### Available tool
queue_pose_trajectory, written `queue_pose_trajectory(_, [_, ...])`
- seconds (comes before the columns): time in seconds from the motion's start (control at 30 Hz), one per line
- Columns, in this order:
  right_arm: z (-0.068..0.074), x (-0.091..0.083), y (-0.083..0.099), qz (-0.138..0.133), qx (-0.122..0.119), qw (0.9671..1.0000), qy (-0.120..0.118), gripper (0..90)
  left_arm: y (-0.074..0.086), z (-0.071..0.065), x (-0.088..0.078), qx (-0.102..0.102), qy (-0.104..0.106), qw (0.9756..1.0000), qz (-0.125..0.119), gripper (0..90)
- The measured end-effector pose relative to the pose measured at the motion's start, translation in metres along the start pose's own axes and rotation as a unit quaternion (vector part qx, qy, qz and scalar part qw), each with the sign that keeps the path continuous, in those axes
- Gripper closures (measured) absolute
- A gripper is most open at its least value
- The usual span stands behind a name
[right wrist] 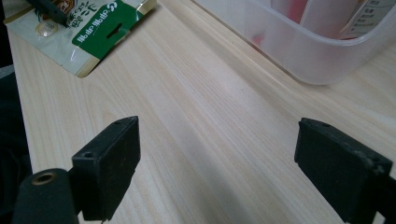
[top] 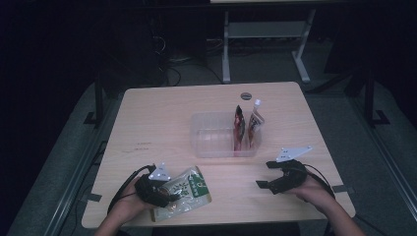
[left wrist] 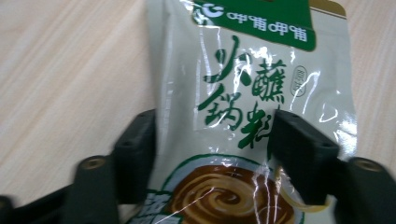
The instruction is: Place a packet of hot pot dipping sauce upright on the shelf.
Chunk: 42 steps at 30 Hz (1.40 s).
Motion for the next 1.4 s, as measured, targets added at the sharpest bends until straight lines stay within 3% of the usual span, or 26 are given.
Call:
queue_pose_trajectory(0.03, [0.000, 0.000, 0.000, 0.000, 0.001, 1.0000, 0.000, 13.8, 0.000, 0.000, 0.000, -0.005, -0.001, 1.0000, -0.003, 48.5])
queue_pose_trajectory(0.07, [0.000, 0.000, 0.000, 0.000, 0.001, 1.0000, 0.000, 13.8, 0.000, 0.002, -0.001, -0.003, -0.003, 1.0000, -0.004, 48.5])
queue_pose_trajectory(0.1, [0.000, 0.000, 0.000, -0.001, 0.000, 1.0000, 0.000, 13.8, 0.000, 0.004, -0.003, -0.010, -0.001, 0.9999, -0.004, 58.2])
queue_pose_trajectory(0.17, [0.000, 0.000, 0.000, -0.001, 0.001, 1.0000, 0.000, 13.8, 0.000, 0.005, -0.003, -0.010, 0.000, 0.9999, -0.006, 66.4])
queue_pose_trajectory(0.3, [0.000, 0.000, 0.000, -0.001, 0.000, 1.0000, 0.000, 13.8, -0.001, 0.007, -0.004, -0.018, 0.010, 0.9998, -0.003, 75.9])
queue_pose_trajectory(0.47, [-0.001, -0.001, 0.000, -0.001, 0.001, 1.0000, 0.000, 13.8, -0.002, 0.010, -0.006, -0.039, 0.038, 0.9985, -0.004, 87.5])
queue_pose_trajectory(0.7, [-0.001, -0.003, -0.002, -0.001, 0.015, 0.9998, -0.012, 13.2, -0.007, 0.006, -0.009, -0.047, 0.057, 0.9972, -0.016, 89.8])
queue_pose_trajectory(0.8, [-0.001, -0.006, -0.006, -0.002, 0.023, 0.9995, -0.022, 12.9, -0.010, 0.002, -0.012, -0.037, 0.065, 0.9969, -0.023, 89.9])
queue_pose_trajectory(0.9, [0.004, -0.009, -0.011, -0.021, 0.022, 0.9987, -0.041, 13.6, -0.016, -0.004, -0.015, -0.033, 0.069, 0.9964, -0.036, 90.0])
queue_pose_trajectory(1.07, [0.009, -0.009, -0.016, -0.029, 0.017, 0.9979, -0.056, 13.6, -0.031, -0.013, -0.019, -0.018, 0.077, 0.9951, -0.060, 90.0])
queue_pose_trajectory(1.17, [0.010, -0.009, -0.019, -0.031, 0.013, 0.9978, -0.056, 14.1, -0.036, -0.016, -0.019, -0.013, 0.079, 0.9947, -0.064, 90.0])
queue_pose_trajectory(1.4, [0.013, -0.006, -0.037, -0.054, 0.009, 0.9951, -0.083, 19.4, -0.056, -0.024, -0.018, 0.001, 0.090, 0.9929, -0.078, 90.0])
Point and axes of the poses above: each handheld gripper's, and its own axes: x roughly forward along the jaws, y roughly out of its underside, z roughly to its left, the point moved 7 cm from there along x, roughly forward along the jaws, and after that the axes turned 10 degrees about -x, right-handed, at the moved point
